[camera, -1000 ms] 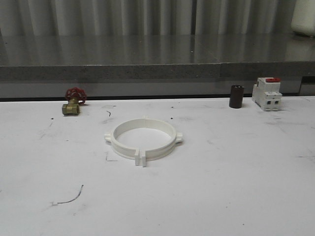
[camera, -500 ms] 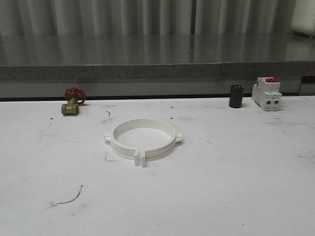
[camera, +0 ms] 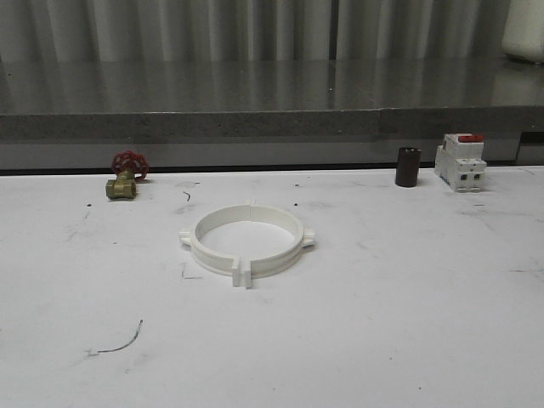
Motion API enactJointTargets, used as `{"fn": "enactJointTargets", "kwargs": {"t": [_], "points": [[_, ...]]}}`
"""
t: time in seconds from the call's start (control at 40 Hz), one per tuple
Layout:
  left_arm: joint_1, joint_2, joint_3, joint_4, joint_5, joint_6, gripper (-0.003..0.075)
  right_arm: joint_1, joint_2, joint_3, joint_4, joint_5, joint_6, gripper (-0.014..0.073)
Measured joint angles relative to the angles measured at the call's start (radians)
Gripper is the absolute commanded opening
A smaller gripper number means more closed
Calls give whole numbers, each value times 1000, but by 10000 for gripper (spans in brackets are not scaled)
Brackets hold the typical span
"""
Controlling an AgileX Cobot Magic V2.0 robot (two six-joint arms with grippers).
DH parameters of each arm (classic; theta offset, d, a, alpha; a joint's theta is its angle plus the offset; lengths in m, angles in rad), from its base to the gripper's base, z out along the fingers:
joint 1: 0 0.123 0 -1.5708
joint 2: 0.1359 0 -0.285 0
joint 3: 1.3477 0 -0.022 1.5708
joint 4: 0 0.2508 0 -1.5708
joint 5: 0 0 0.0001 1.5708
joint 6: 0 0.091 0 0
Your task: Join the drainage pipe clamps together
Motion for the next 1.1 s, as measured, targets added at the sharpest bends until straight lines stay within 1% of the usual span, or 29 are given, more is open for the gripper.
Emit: {"fn": "enactJointTargets", "kwargs": {"t": [0.35, 0.42, 0.47, 0.6, 0.68, 0.75, 0.85, 0.95, 1.1], "points": [[0, 0, 0, 0, 0, 0, -20, -5, 0, 22, -9, -14, -2, -71], [0, 0, 0, 0, 0, 0, -20, -28, -6, 56, -7, -45, -35, -71], [0, 0, 0, 0, 2, 0, -20, -51, -13, 90, 8, -87, -84, -71], [0, 0, 0, 0, 2, 0, -20, -149, -55, 213, 133, -247, -273, -71], [0, 0, 0, 0, 2, 0, -20, -213, -92, 294, 245, -350, -399, -71], [0, 0, 0, 0, 2, -1, -20, -275, -133, 364, 329, -419, -464, -71], [0, 0, 0, 0, 2, -1, -20, -341, -180, 422, 407, -446, -489, -71], [0, 0, 0, 0, 2, -1, -20, -385, -194, 440, 445, -450, -498, -71], [0, 0, 0, 0, 2, -1, -20, -401, -196, 441, 471, -450, -500, -71]]}}
